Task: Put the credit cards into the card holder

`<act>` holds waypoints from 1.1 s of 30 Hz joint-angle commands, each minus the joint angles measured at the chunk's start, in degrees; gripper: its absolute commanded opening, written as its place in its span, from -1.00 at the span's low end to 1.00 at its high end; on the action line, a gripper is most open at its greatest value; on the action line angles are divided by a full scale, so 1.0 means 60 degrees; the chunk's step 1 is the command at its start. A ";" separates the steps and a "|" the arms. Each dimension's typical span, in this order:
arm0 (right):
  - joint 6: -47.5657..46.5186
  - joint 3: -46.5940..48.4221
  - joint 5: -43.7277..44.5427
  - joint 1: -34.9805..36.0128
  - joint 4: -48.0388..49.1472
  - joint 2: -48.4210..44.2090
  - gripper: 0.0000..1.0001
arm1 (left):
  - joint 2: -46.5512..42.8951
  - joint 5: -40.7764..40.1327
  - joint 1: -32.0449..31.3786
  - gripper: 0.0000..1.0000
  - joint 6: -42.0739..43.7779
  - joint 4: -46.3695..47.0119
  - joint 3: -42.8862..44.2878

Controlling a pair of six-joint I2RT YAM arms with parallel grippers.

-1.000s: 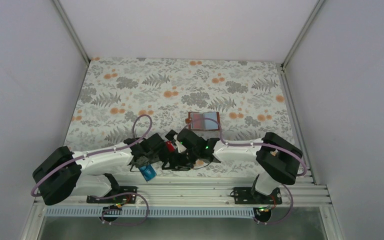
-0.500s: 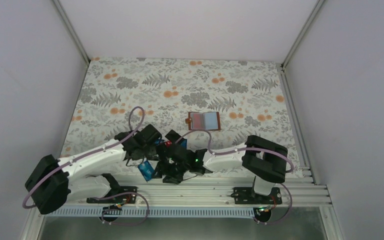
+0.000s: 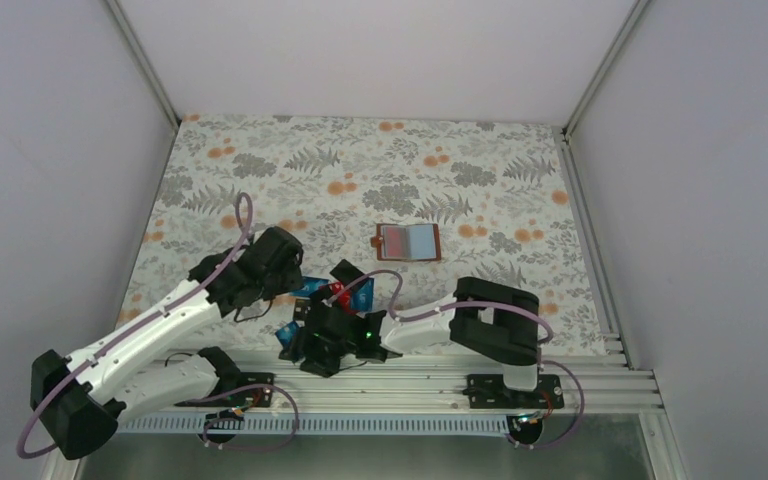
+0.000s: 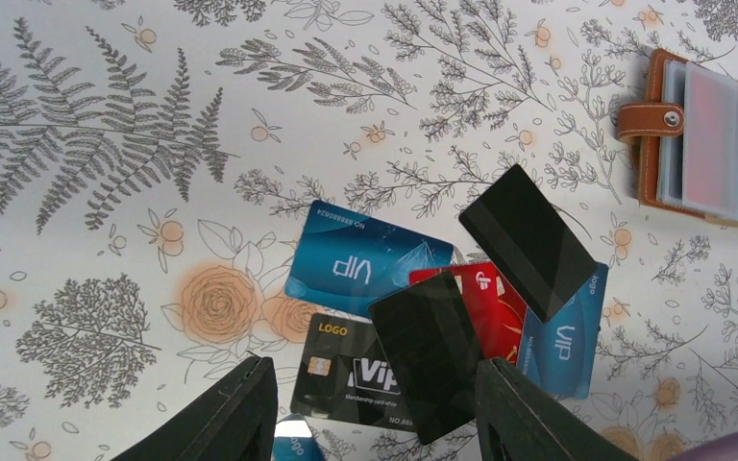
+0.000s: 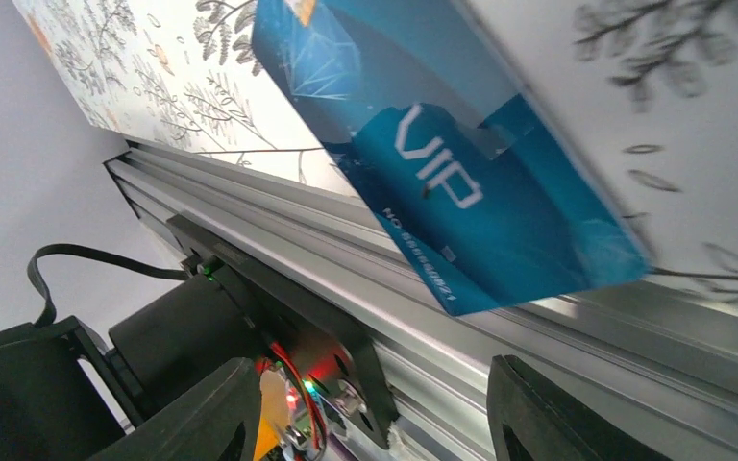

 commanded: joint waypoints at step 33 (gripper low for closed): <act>0.1797 -0.0165 0.1694 0.0295 0.1066 0.0964 0.08 | -0.1148 0.0144 0.0031 0.06 0.0661 -0.0092 -0.0547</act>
